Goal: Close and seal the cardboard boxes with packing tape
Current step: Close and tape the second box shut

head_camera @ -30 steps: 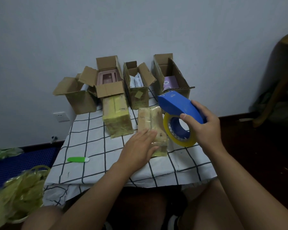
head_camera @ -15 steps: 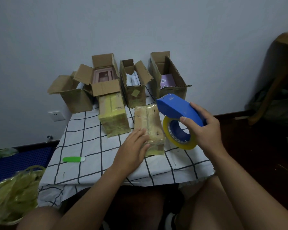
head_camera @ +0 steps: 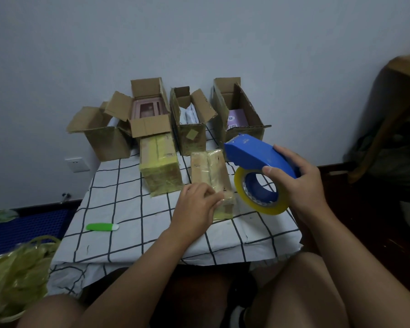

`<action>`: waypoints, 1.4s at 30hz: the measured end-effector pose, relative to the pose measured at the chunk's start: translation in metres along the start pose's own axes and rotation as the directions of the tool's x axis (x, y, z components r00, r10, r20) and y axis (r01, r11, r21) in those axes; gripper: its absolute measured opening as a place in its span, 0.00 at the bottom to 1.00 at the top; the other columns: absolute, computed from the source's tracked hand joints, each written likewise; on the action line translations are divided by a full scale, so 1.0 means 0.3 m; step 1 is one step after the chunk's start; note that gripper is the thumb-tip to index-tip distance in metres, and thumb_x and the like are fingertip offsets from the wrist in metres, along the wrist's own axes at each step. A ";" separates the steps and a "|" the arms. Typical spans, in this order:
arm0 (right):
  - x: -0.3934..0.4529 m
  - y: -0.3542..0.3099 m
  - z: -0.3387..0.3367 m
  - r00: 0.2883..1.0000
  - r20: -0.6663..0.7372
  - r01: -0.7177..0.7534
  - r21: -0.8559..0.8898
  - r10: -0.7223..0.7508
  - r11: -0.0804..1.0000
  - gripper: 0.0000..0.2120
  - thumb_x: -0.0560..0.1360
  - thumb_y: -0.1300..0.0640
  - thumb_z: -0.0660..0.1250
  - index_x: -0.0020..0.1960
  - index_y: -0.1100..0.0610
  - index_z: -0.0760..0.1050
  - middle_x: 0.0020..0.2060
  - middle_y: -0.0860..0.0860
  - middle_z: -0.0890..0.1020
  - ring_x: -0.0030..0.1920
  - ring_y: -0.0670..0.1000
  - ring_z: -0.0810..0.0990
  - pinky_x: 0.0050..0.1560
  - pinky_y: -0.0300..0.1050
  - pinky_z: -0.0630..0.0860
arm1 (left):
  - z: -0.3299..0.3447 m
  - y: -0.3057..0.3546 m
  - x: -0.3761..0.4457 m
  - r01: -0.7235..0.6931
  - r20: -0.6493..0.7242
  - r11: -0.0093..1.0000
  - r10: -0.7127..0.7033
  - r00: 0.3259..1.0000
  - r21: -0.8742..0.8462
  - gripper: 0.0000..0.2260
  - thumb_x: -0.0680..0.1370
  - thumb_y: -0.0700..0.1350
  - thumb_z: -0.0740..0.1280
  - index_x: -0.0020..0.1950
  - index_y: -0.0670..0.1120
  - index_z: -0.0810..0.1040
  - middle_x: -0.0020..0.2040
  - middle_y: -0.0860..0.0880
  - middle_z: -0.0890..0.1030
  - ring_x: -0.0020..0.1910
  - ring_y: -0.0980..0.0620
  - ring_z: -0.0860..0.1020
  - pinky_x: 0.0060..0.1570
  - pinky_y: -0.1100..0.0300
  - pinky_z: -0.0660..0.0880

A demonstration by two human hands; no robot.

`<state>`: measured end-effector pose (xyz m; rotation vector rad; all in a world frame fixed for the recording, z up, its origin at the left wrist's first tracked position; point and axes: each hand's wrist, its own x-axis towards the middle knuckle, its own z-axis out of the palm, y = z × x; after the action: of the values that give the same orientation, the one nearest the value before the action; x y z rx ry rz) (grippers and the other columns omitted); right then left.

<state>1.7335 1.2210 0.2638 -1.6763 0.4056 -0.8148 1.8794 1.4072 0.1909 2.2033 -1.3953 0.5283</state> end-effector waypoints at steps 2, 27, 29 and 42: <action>-0.005 -0.004 0.003 1.000 0.005 -0.005 0.015 0.005 1.000 0.21 0.72 0.58 0.75 0.63 0.46 0.76 0.56 0.40 0.77 0.52 0.41 0.79 0.47 0.32 0.78 | 0.002 0.007 0.006 0.026 0.033 0.999 -0.025 0.999 -0.020 0.10 0.77 0.49 0.66 0.53 0.50 0.85 0.45 0.52 0.79 0.48 0.48 0.77 0.54 0.53 0.68; -0.026 -0.072 0.079 0.923 0.378 -0.189 0.272 0.076 0.943 0.29 0.61 0.44 0.69 0.61 0.49 0.79 0.55 0.54 0.80 0.42 0.51 0.82 0.39 0.43 0.80 | -0.412 0.107 0.075 0.656 0.675 -0.205 -0.395 0.624 -0.726 0.22 0.68 0.59 0.70 0.49 0.42 0.78 0.40 0.46 0.79 0.34 0.53 0.77 0.34 0.62 0.75; -0.027 -0.067 0.091 0.922 0.379 -0.201 0.279 0.085 0.939 0.29 0.61 0.44 0.69 0.61 0.49 0.79 0.55 0.53 0.80 0.42 0.51 0.82 0.39 0.43 0.80 | -0.414 0.100 0.068 0.632 0.670 -0.238 -0.368 0.645 -0.738 0.19 0.69 0.56 0.70 0.50 0.42 0.78 0.39 0.47 0.78 0.35 0.53 0.76 0.35 0.62 0.76; -0.023 -0.052 0.114 0.916 0.390 -0.213 0.266 0.097 0.940 0.31 0.59 0.45 0.69 0.61 0.51 0.78 0.52 0.49 0.82 0.43 0.51 0.83 0.39 0.42 0.80 | -0.425 0.052 0.031 0.600 0.723 -0.403 -0.376 0.580 -0.691 0.25 0.78 0.58 0.60 0.53 0.36 0.80 0.42 0.41 0.80 0.37 0.47 0.79 0.37 0.56 0.80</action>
<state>1.7503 1.2541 0.2734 -1.4447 0.1376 -0.4001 1.8603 1.4686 0.3025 1.1222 -0.1474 -0.9339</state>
